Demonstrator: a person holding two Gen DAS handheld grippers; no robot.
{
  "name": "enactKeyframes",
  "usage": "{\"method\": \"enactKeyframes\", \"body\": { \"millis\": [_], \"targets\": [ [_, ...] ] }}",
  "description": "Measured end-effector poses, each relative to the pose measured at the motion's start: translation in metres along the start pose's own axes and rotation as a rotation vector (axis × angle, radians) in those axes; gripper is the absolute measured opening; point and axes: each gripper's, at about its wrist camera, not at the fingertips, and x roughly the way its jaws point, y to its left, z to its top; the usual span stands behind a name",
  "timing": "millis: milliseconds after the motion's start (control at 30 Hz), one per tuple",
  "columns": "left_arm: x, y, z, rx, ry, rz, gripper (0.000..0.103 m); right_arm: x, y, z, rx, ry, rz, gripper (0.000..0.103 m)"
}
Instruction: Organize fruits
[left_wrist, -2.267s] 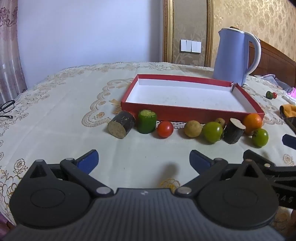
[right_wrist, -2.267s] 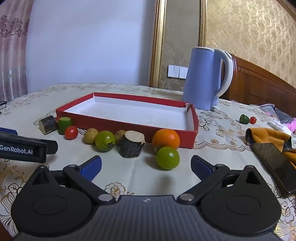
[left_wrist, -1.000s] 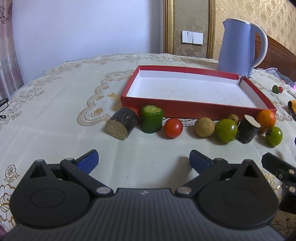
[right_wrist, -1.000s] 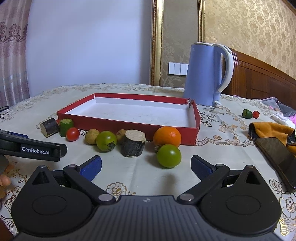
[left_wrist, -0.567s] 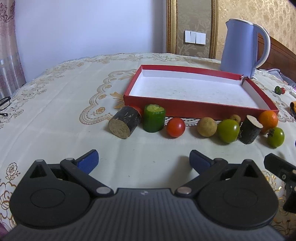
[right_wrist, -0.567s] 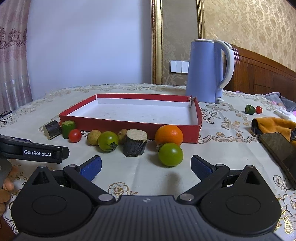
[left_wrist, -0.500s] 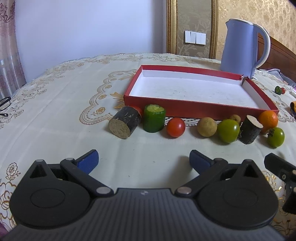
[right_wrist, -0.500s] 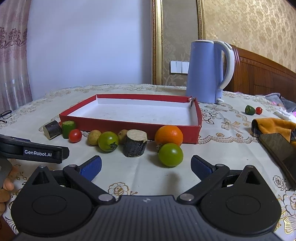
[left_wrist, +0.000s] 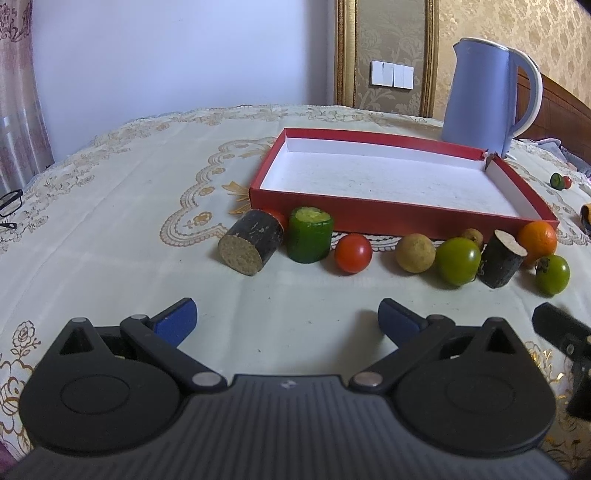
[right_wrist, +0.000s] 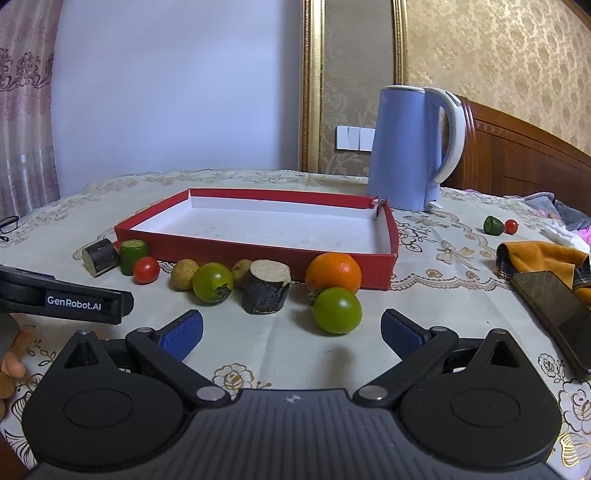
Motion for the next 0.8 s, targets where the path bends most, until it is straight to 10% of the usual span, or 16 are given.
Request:
{"method": "enactKeyframes", "body": {
  "millis": [800],
  "targets": [
    [0.001,0.001,0.0,0.011,0.006,-0.001,0.103,0.004,-0.013,0.005,-0.073,0.026,-0.046,0.103]
  ]
}}
